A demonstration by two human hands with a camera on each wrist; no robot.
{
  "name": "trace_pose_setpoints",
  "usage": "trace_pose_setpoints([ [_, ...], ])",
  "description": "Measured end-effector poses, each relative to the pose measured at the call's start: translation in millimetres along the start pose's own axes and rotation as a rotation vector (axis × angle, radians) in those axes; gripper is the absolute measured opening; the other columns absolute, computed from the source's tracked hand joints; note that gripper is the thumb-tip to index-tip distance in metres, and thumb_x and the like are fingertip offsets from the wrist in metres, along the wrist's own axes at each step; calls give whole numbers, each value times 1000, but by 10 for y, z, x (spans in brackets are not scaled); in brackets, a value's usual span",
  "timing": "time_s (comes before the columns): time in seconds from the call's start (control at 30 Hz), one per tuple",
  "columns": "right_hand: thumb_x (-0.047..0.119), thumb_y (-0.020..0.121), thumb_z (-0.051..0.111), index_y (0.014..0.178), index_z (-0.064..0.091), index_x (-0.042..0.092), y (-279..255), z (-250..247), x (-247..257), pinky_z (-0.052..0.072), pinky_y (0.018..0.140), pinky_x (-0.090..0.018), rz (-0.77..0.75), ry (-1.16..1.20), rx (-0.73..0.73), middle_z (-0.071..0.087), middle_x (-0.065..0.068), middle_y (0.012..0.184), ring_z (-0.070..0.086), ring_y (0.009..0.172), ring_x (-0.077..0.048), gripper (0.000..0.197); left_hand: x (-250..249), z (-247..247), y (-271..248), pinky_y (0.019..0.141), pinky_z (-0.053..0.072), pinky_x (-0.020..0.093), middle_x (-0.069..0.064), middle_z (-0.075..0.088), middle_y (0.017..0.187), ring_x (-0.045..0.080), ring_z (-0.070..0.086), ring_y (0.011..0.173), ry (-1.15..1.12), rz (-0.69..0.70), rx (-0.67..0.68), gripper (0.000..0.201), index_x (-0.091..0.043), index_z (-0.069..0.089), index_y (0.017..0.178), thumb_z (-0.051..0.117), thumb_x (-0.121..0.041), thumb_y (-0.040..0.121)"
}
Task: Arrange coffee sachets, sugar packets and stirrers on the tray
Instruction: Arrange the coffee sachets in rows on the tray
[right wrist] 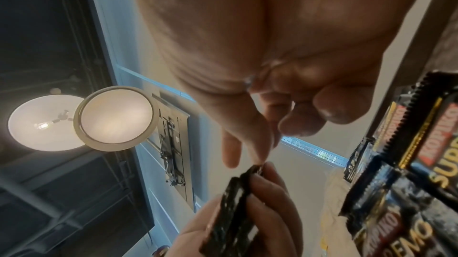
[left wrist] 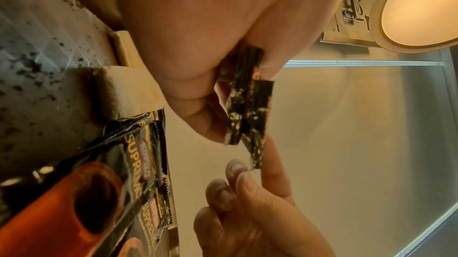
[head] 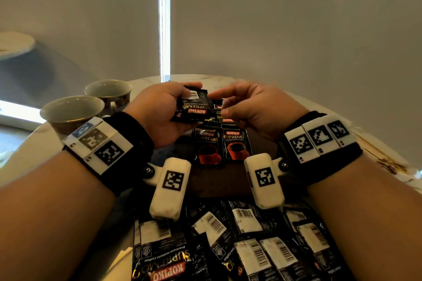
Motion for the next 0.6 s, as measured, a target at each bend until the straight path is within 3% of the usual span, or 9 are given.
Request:
trace_pose_setpoints([
  [0.1,-12,83,65,98,80,28,-16,68,33,49,59,-23,-9,-70,38,66,-11,95,62,78,-20,45,-3,4,9,60,61,34,21,69,115,29,74,82,-24,14,-11,36,-10,67,118,38,-4,98],
  [0.2,-10,79,71,97,79,27,-37,85,72,51,59,-19,-18,-103,13,66,-14,96,66,77,-16,41,25,22,14,62,62,33,20,68,111,26,75,74,-22,3,-13,35,-10,65,119,37,-3,100],
  [0.23,-7,78,74,97,80,27,-35,75,79,54,62,-22,-27,-120,-4,67,-16,97,67,79,-18,39,36,26,14,61,62,32,20,68,110,25,76,71,-20,-2,-14,35,-9,64,120,36,-3,100],
  [0.3,1,74,79,97,80,30,-29,75,99,60,77,-37,-49,-153,-22,70,-21,103,70,90,-30,36,41,37,10,58,61,31,21,68,108,24,75,67,-24,-2,-16,34,-8,63,120,36,-3,100],
  [0.37,6,71,81,97,80,32,-29,94,103,57,91,-52,-49,-160,-20,69,-24,108,69,101,-39,37,40,33,10,58,61,31,21,68,108,24,75,67,-36,0,-19,32,-8,63,119,37,-3,101],
  [0.43,5,73,80,100,80,32,-40,133,122,56,94,-56,-53,-151,-3,67,-27,110,67,105,-43,38,40,17,13,59,61,32,21,68,108,24,76,68,-46,-4,-26,31,-8,63,118,37,-3,101],
  [0.5,-1,78,77,104,79,31,-61,169,139,56,94,-53,-62,-155,16,67,-26,113,66,107,-41,40,49,0,22,59,61,32,20,68,107,25,76,68,-49,-10,-34,32,-7,63,120,36,-3,102],
  [0.6,-5,83,72,103,78,26,-92,192,175,58,92,-44,-75,-147,13,73,-19,103,71,97,-28,38,62,6,28,58,61,32,20,68,106,24,75,69,-42,-24,-32,34,-7,63,121,36,-3,101],
])
Point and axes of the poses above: each hand's wrist, its own y-axis towards the middle knuckle, its own z-axis out of the palm, x = y × z, the point moved 8 cm from there along y, towards the middle knuckle
